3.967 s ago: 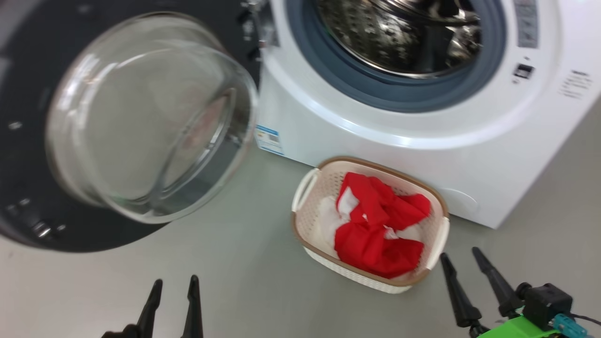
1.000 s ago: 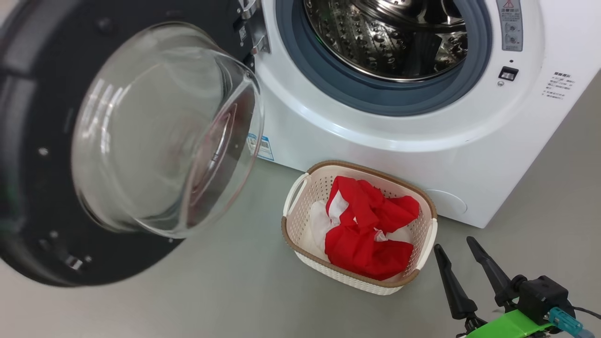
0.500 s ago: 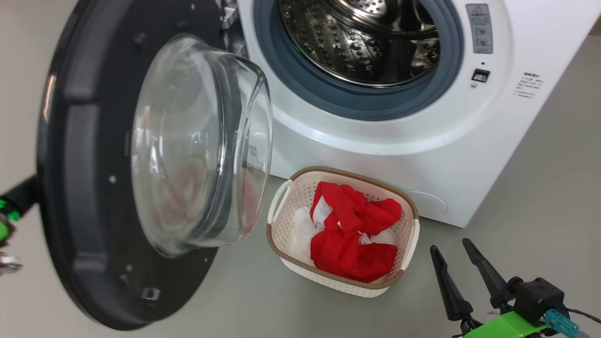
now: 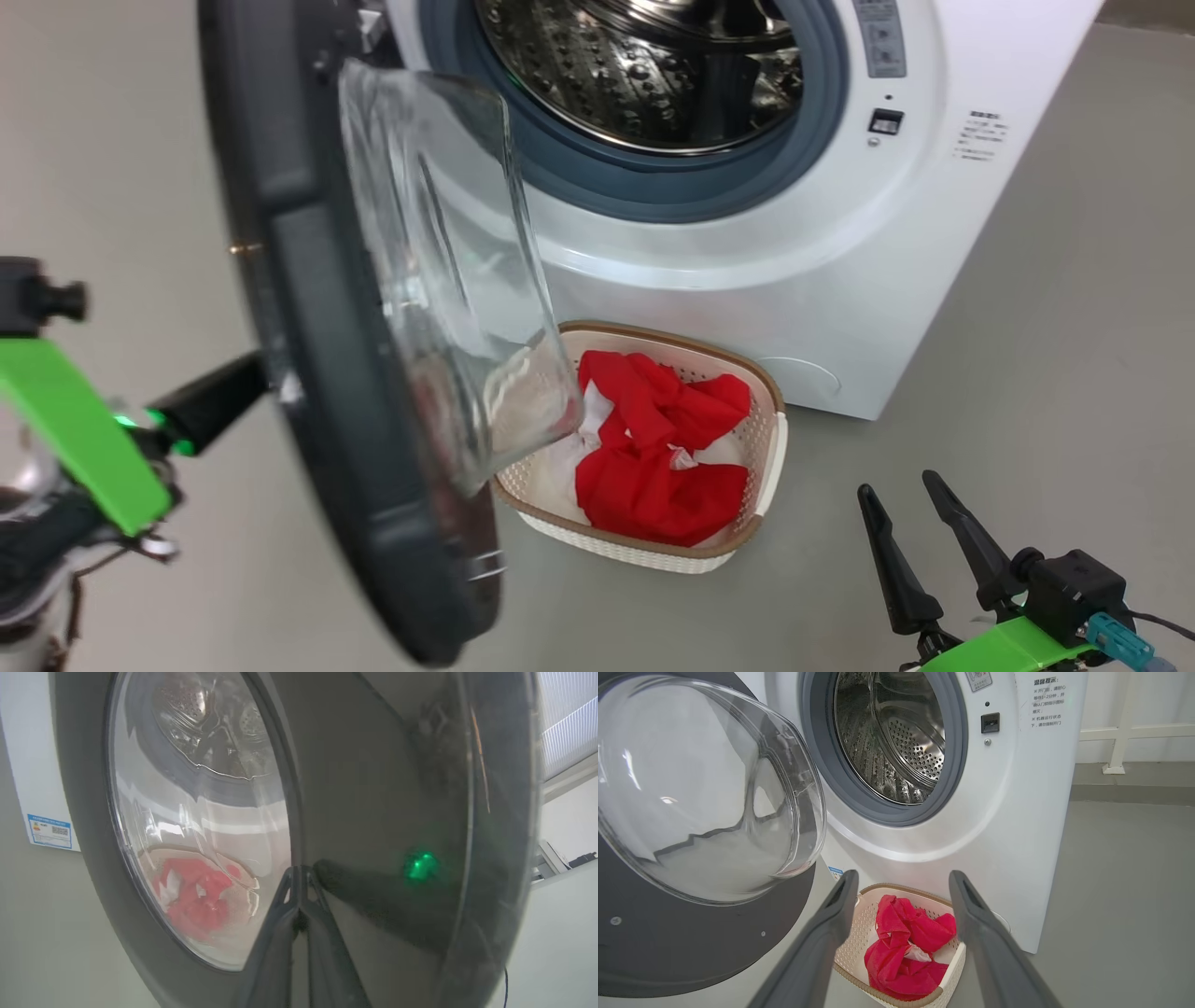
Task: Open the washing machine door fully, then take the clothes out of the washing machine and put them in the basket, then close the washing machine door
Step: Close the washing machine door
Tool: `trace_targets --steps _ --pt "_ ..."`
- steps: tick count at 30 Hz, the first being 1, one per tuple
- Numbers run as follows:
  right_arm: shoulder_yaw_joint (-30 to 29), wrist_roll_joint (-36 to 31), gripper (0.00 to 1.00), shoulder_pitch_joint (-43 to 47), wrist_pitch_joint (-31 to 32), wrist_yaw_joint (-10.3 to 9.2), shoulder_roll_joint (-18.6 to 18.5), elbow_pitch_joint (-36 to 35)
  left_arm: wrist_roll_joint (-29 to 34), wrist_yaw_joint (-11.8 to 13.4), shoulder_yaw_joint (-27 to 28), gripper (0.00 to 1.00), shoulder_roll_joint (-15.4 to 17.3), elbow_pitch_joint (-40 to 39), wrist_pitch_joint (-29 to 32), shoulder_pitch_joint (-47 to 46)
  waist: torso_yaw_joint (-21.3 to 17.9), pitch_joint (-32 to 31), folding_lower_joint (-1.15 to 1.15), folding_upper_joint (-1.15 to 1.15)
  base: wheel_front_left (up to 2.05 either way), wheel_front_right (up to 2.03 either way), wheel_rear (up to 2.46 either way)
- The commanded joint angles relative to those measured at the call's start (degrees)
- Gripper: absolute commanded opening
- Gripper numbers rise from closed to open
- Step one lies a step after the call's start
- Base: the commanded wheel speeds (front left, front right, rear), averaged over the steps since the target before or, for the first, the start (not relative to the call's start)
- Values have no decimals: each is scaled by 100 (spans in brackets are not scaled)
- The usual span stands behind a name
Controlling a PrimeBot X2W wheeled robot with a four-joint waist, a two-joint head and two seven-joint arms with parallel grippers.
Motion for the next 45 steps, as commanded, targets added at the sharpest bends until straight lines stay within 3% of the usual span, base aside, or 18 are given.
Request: trace_targets --steps 1,8,17,19,21,24,25,26,28,45 --pt "106 -19 100 -111 -37 43 -31 -148 67 -42 138 0 170 -279 -86 -340 -88 39 0 0 0 0 0" --pt "85 -25 100 -131 -37 43 -7 -152 122 -42 -143 0 89 -322 -426 -476 -211 64 0 0 0 0 0" --pt "37 -32 100 -129 -37 43 11 -163 142 -42 -339 0 232 -103 -869 -388 -217 70 0 0 0 0 0" --pt "35 -34 100 -119 -37 43 18 -156 133 -42 -359 4 242 -37 -1007 -290 -193 46 0 0 0 0 0" --pt "42 -34 100 -100 -37 43 28 -149 129 -42 -387 22 252 23 -1157 -143 -162 10 0 0 0 0 0" --pt "71 -38 100 -71 -37 43 41 -147 112 -42 -421 33 252 121 -1406 126 -112 -31 0 0 0 0 0" --pt "78 -40 100 -61 -37 43 44 -147 104 -42 -422 47 237 166 -1510 217 -91 -44 0 0 0 0 0" --pt "88 -38 100 -53 -37 43 44 -142 84 -42 -428 71 218 212 -1601 304 -70 -58 0 0 0 0 0" --pt "100 -30 100 -42 -37 43 33 -132 37 -42 -428 100 167 298 -1798 469 -22 -79 0 0 0 0 0" --pt "215 7 100 22 -37 43 -43 -62 -38 -42 -562 100 -391 1305 -3577 1666 278 -212 0 0 0 0 0"
